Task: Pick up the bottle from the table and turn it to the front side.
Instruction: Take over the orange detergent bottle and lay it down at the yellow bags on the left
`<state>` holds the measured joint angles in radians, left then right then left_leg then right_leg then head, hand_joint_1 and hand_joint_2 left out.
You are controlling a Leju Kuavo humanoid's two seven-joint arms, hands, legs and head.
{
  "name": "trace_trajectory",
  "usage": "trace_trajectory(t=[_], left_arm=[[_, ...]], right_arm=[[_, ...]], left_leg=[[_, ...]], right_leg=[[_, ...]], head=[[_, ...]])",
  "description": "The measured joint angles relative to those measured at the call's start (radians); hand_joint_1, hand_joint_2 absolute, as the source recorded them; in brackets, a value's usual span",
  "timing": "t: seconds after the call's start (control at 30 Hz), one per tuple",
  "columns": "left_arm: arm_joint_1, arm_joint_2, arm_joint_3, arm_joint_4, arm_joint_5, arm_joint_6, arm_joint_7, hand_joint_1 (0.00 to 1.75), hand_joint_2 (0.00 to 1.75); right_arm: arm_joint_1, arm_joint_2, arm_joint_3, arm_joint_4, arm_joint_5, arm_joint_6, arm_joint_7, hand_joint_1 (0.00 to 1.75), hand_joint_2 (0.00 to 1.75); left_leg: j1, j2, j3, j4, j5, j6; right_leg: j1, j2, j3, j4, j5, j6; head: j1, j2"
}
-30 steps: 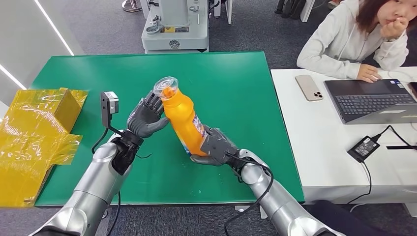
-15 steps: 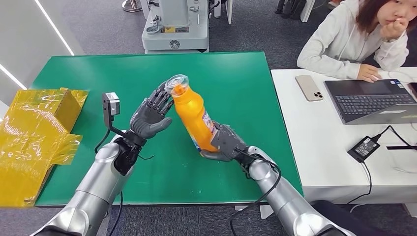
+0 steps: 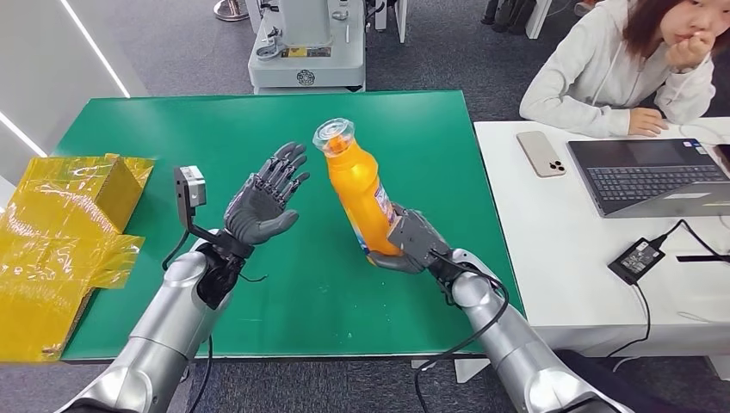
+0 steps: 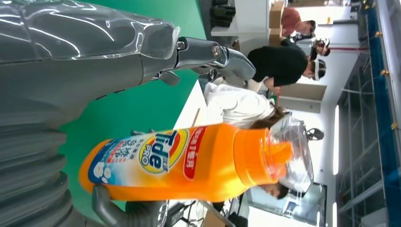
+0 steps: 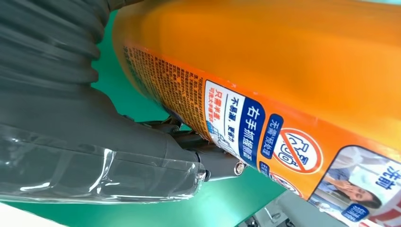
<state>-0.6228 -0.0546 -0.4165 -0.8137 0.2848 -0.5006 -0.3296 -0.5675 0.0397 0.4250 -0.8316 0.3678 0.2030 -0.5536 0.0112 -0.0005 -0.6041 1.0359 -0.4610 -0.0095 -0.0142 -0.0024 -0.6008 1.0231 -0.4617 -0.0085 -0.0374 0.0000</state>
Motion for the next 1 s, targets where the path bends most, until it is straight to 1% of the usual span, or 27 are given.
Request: trace_trajectory(t=[0.1, 0.3, 0.63, 0.77, 0.93, 1.0], left_arm=[[0.000, -0.009, -0.010, 0.000, -0.014, -0.010, -0.001, 0.00, 1.75], [-0.003, -0.032, -0.031, -0.010, -0.021, -0.024, 0.000, 0.00, 1.75], [-0.010, -0.039, -0.032, -0.016, -0.029, -0.011, -0.010, 0.00, 1.75], [-0.014, -0.045, -0.034, -0.016, -0.075, 0.040, -0.018, 0.00, 1.75], [-0.016, -0.050, -0.061, -0.016, -0.232, 0.190, -0.023, 0.00, 1.75], [-0.017, -0.051, -0.069, -0.016, -0.281, 0.235, -0.020, 0.00, 1.75]], right_arm=[[-0.014, 0.015, 0.002, 0.002, 0.019, 0.009, 0.011, 1.75, 1.75], [-0.080, 0.069, 0.021, 0.026, 0.042, 0.024, 0.039, 1.75, 1.75], [-0.142, 0.120, 0.038, 0.099, 0.050, 0.031, 0.044, 1.75, 1.75], [-0.159, 0.137, 0.047, 0.132, 0.058, 0.025, 0.042, 1.75, 1.75], [-0.170, 0.150, 0.064, 0.166, 0.074, 0.023, 0.044, 1.75, 1.75], [-0.174, 0.150, 0.068, 0.177, 0.077, 0.029, 0.046, 1.75, 1.75]], left_leg=[[0.000, 0.000, 0.000, 0.000, 0.000, 0.000], [0.000, 0.000, 0.000, 0.000, 0.000, 0.000], [0.000, 0.000, 0.000, 0.000, 0.000, 0.000], [0.000, 0.000, 0.000, 0.000, 0.000, 0.000], [0.000, 0.000, 0.000, 0.000, 0.000, 0.000], [0.000, 0.000, 0.000, 0.000, 0.000, 0.000]], right_leg=[[0.000, 0.000, 0.000, 0.000, 0.000, 0.000], [0.000, 0.000, 0.000, 0.000, 0.000, 0.000], [0.000, 0.000, 0.000, 0.000, 0.000, 0.000], [0.000, 0.000, 0.000, 0.000, 0.000, 0.000], [0.000, 0.000, 0.000, 0.000, 0.000, 0.000], [0.000, 0.000, 0.000, 0.000, 0.000, 0.000]], head=[[0.000, 0.000], [0.000, 0.000], [0.000, 0.000], [0.000, 0.000], [0.000, 0.000], [0.000, 0.000]])
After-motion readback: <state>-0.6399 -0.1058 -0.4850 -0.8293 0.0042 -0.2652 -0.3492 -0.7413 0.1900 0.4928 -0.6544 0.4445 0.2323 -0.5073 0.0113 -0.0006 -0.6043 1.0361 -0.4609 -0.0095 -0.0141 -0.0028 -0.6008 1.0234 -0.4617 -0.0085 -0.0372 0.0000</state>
